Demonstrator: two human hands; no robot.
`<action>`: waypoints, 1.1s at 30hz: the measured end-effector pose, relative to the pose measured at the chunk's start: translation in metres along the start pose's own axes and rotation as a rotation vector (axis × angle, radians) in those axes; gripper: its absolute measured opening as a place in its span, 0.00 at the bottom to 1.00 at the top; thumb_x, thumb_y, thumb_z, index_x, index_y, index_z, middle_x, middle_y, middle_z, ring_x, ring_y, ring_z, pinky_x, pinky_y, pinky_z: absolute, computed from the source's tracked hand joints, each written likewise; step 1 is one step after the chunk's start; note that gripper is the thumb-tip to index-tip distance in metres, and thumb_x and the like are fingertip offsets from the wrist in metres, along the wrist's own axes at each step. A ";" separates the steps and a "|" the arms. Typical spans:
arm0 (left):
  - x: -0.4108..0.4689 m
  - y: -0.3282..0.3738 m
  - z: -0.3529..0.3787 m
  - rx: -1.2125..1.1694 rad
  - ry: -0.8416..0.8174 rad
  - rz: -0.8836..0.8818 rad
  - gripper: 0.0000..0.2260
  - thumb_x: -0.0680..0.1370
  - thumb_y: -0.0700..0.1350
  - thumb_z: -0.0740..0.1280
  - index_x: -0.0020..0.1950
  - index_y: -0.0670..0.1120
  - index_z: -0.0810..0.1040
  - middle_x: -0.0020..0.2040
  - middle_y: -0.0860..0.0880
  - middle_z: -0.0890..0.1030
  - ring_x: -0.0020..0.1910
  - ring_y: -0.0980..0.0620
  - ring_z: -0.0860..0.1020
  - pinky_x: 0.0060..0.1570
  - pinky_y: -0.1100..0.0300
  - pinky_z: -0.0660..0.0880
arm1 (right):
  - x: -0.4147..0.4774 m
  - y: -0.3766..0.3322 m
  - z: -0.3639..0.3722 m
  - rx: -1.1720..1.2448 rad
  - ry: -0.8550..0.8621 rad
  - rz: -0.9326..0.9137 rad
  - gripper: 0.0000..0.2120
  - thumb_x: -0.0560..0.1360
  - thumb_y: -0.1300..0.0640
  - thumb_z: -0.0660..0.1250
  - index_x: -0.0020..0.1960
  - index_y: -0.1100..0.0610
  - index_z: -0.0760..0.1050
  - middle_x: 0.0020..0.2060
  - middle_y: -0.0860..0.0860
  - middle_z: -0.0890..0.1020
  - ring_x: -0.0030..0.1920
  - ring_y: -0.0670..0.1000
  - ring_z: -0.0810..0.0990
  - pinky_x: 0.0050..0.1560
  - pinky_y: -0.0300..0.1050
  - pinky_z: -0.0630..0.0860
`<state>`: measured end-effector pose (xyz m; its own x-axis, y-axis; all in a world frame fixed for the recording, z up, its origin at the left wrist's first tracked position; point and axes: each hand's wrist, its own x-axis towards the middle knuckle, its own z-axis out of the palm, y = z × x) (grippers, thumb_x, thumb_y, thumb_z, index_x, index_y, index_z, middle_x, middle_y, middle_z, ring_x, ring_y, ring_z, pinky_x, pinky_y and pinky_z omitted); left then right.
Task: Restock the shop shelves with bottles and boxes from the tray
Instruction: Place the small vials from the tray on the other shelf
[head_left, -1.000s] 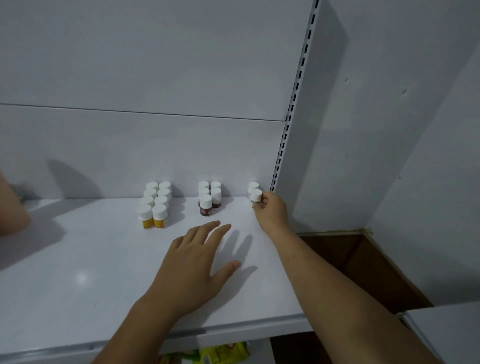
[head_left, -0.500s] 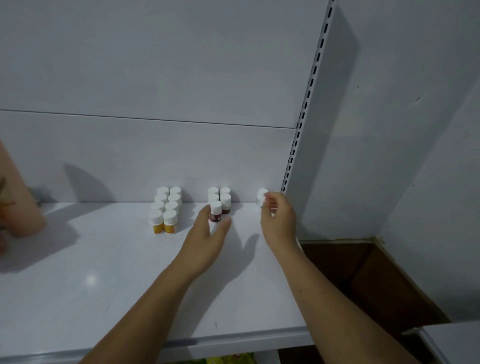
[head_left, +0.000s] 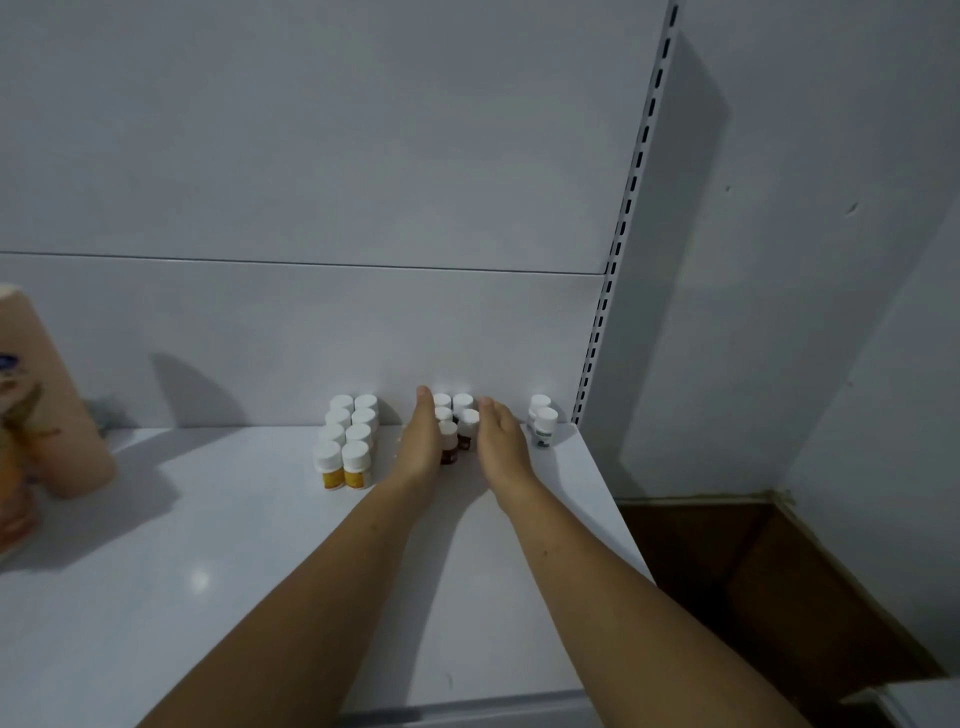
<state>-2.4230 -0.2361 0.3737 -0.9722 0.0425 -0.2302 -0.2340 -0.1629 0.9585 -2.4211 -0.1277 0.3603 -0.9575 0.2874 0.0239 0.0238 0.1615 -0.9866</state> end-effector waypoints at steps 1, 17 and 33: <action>0.001 -0.001 0.001 -0.009 -0.008 0.008 0.32 0.85 0.68 0.50 0.60 0.48 0.86 0.54 0.46 0.88 0.55 0.49 0.86 0.55 0.54 0.80 | 0.002 0.000 0.001 0.006 -0.014 0.015 0.17 0.87 0.48 0.53 0.69 0.53 0.75 0.57 0.48 0.77 0.59 0.49 0.74 0.59 0.43 0.67; 0.025 -0.019 -0.013 -0.211 -0.076 0.042 0.31 0.87 0.63 0.50 0.66 0.41 0.81 0.62 0.42 0.85 0.65 0.46 0.82 0.70 0.49 0.75 | 0.019 0.029 0.011 -0.117 0.013 -0.113 0.19 0.79 0.63 0.64 0.66 0.50 0.80 0.57 0.45 0.85 0.58 0.47 0.82 0.62 0.46 0.78; 0.025 -0.021 -0.012 -0.130 -0.102 0.056 0.29 0.87 0.63 0.52 0.65 0.43 0.83 0.60 0.43 0.87 0.63 0.48 0.83 0.61 0.56 0.77 | 0.018 0.035 0.014 -0.200 0.013 -0.153 0.17 0.78 0.61 0.62 0.62 0.49 0.80 0.53 0.44 0.86 0.55 0.46 0.83 0.58 0.46 0.80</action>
<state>-2.4422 -0.2434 0.3457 -0.9800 0.1286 -0.1520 -0.1840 -0.2938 0.9380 -2.4417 -0.1304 0.3239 -0.9507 0.2566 0.1742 -0.0639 0.3878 -0.9195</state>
